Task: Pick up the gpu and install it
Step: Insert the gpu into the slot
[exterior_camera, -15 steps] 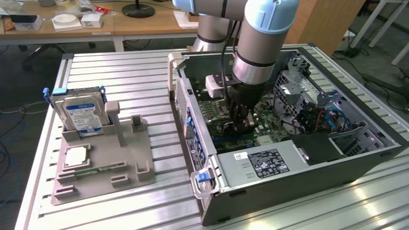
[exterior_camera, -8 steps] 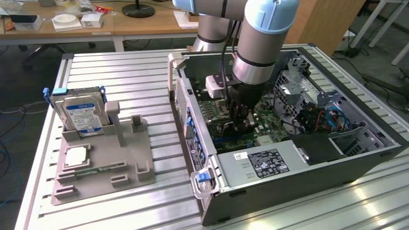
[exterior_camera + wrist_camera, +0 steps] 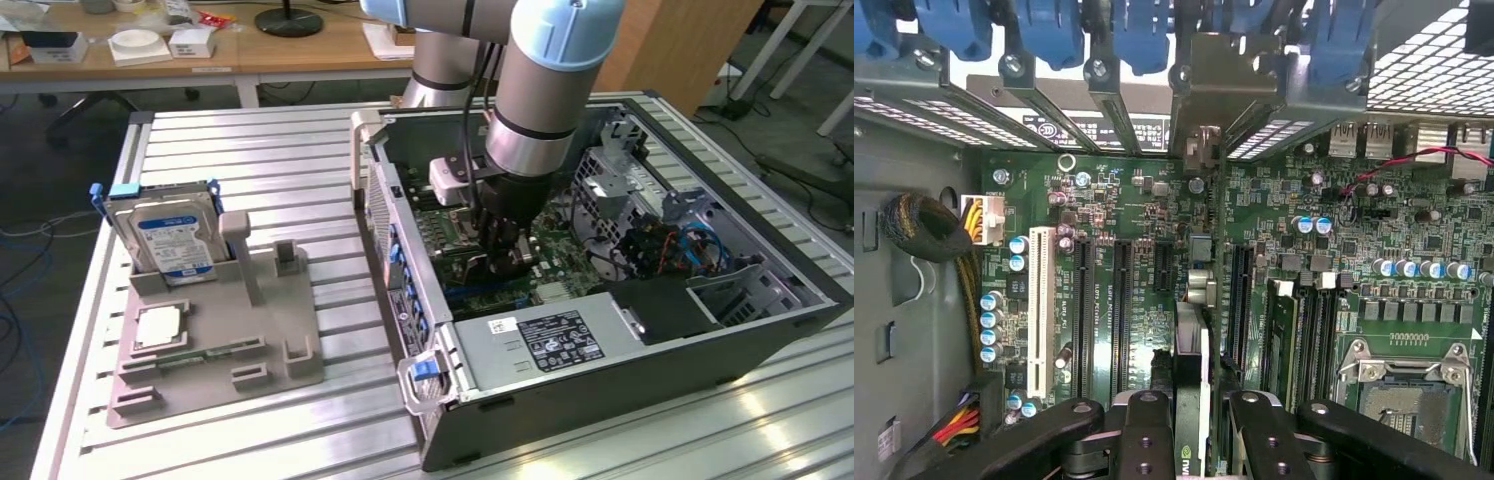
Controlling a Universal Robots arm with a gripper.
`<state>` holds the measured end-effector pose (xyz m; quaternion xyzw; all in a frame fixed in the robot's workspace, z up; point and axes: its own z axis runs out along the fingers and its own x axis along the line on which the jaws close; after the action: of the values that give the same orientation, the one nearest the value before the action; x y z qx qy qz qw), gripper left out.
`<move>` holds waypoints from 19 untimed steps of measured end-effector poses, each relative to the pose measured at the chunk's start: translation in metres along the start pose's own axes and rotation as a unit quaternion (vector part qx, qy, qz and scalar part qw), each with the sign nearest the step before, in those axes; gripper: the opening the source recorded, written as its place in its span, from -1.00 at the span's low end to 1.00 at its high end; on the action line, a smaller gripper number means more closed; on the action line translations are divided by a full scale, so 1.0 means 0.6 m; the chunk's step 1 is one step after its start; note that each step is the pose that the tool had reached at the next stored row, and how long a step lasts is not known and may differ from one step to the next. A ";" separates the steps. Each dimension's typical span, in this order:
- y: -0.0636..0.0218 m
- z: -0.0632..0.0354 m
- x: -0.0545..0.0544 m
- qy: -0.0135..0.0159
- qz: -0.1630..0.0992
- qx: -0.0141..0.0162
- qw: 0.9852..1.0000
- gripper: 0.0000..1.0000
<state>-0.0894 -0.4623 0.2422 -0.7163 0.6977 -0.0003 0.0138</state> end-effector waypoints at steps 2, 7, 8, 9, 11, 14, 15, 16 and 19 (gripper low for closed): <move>0.000 0.000 0.000 0.000 0.000 0.000 1.000 -0.47; 0.000 0.000 0.000 0.000 0.000 0.000 1.000 -0.47; 0.000 0.000 0.000 0.000 0.000 0.000 1.000 -0.47; 0.000 0.000 0.000 0.000 0.000 0.000 1.000 -0.47; 0.000 0.004 0.000 0.000 0.000 0.000 1.000 -0.47; 0.000 0.005 0.000 0.000 0.000 0.000 1.000 -0.47; 0.000 0.005 0.000 0.000 0.000 0.000 1.000 -0.47; 0.000 0.005 0.000 0.000 0.000 0.000 1.000 -0.47; 0.000 0.005 0.000 0.000 0.000 0.000 1.000 -0.47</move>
<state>-0.0894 -0.4623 0.2390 -0.7163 0.6976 -0.0002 0.0139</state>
